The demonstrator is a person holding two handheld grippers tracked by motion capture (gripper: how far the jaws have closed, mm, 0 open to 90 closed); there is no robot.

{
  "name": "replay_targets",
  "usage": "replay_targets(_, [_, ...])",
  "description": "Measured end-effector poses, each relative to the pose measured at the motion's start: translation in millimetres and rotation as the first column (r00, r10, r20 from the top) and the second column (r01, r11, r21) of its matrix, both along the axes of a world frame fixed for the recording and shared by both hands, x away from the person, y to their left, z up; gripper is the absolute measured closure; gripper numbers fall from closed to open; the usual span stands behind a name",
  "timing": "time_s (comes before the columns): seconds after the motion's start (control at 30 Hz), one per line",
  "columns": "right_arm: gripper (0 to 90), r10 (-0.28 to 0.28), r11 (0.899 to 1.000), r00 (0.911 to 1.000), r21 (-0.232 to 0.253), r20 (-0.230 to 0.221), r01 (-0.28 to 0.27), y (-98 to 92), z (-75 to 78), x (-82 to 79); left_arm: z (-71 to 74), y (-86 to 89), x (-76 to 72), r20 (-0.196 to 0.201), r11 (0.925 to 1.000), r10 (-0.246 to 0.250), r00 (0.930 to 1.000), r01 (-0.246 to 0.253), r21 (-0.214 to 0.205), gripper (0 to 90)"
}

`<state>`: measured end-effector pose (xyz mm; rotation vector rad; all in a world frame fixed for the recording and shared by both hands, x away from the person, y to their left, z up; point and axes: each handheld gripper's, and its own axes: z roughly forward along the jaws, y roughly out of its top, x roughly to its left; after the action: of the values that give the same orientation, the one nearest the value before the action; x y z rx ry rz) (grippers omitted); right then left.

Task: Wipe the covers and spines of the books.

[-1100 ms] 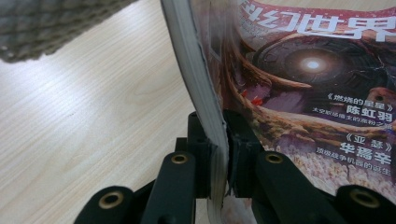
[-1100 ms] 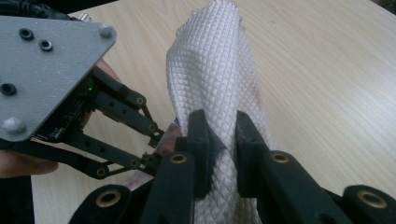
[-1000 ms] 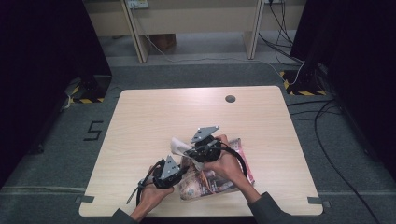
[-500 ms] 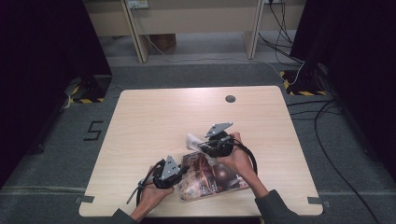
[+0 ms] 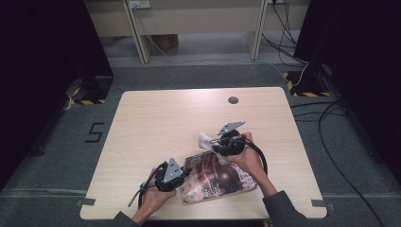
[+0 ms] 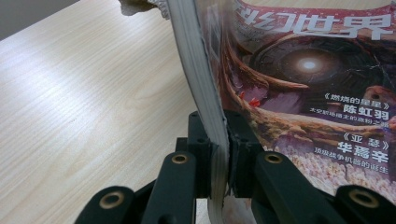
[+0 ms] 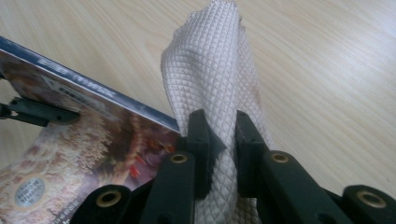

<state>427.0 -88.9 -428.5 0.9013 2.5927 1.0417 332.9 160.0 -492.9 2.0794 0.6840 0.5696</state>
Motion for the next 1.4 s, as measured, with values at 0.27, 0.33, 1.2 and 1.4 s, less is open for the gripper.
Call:
replay_targets(0.27, [80.6,-0.031,0.999,0.9994,-0.006,-0.015,0.031,-11.9,-5.3,7.7,0.3,-0.3,-0.4,0.005,1.0,-0.003,1.0,0.003,0.005,81.7])
replay_targets(0.33, [80.7,-0.042,0.999,0.9989,-0.009,-0.02,0.042,-15.0,-6.8,9.5,0.4,-0.4,-0.6,0.006,1.0,-0.003,1.0,0.003,0.005,81.8])
replay_targets(1.2, [80.6,-0.148,0.988,0.9865,-0.051,-0.07,0.145,-54.9,-25.4,36.7,1.6,-0.6,-0.9,0.015,0.9998,-0.014,0.9998,0.013,0.014,81.7])
replay_targets(1.4, [80.7,-0.186,0.981,0.9796,-0.069,-0.076,0.181,-66.0,-31.7,44.6,1.8,-0.6,-0.7,0.015,0.9998,-0.015,0.9998,0.015,0.015,81.6])
